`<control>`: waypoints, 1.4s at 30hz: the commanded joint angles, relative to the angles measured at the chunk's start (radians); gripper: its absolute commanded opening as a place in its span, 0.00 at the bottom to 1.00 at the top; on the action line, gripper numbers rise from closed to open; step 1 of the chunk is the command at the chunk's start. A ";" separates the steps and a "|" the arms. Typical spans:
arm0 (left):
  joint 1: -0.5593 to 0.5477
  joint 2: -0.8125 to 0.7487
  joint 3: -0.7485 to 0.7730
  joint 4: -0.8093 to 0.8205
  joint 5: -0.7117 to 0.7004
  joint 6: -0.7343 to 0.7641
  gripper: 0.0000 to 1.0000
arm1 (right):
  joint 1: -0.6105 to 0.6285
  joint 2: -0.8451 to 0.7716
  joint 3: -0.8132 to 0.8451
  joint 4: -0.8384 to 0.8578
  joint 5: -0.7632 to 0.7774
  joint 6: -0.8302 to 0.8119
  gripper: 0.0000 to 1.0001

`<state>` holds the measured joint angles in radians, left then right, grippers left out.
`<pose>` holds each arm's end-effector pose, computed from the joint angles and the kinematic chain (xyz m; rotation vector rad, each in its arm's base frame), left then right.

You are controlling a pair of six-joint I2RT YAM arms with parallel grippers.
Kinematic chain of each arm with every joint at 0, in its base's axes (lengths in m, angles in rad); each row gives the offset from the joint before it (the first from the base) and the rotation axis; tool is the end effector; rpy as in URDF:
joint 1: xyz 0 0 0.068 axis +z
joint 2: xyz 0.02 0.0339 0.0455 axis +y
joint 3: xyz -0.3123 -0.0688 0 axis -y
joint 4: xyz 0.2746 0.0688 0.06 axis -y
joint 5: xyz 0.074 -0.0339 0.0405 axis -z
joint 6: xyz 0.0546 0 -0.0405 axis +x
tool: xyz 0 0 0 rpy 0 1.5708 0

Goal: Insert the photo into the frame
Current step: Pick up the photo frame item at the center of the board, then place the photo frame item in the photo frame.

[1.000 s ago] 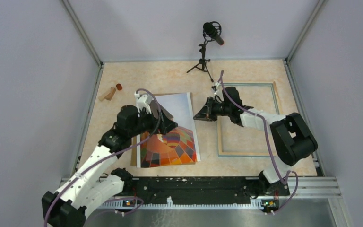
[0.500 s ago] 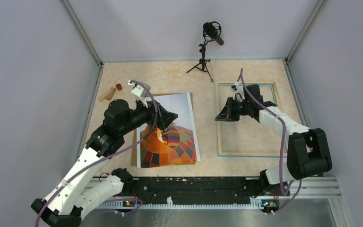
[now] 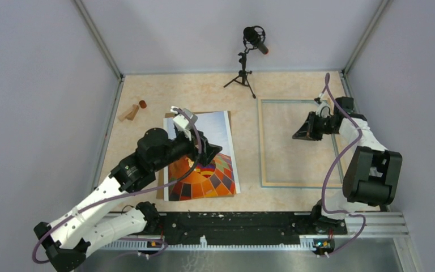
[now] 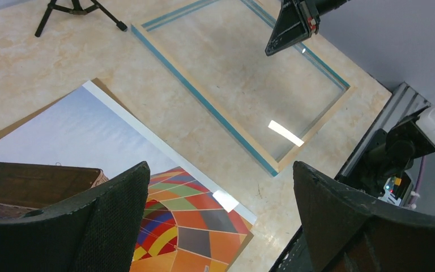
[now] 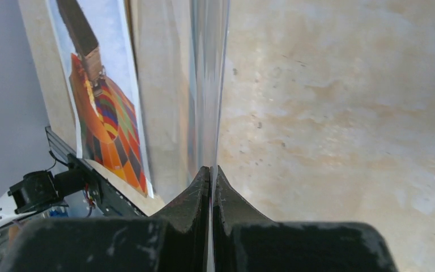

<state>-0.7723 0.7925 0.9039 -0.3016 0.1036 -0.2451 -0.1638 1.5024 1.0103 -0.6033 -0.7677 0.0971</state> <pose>0.1343 -0.1387 0.4018 0.5536 1.7498 -0.8205 0.3228 -0.0149 0.2475 0.0819 2.4893 0.9806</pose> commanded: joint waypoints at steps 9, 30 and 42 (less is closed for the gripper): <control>-0.191 -0.005 -0.109 0.024 -0.288 0.067 0.98 | -0.196 0.091 0.041 -0.123 0.011 -0.264 0.00; -0.274 0.085 -0.102 0.004 -0.359 0.070 0.98 | -0.304 0.241 0.195 -0.190 0.078 -0.402 0.00; -0.275 0.152 -0.111 0.015 -0.435 0.085 0.98 | -0.304 0.266 0.254 -0.234 0.115 -0.434 0.00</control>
<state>-1.0431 0.9478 0.7937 -0.3187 -0.2829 -0.1783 -0.4549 1.7512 1.2140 -0.8345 -0.6960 -0.2890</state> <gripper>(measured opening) 0.982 0.004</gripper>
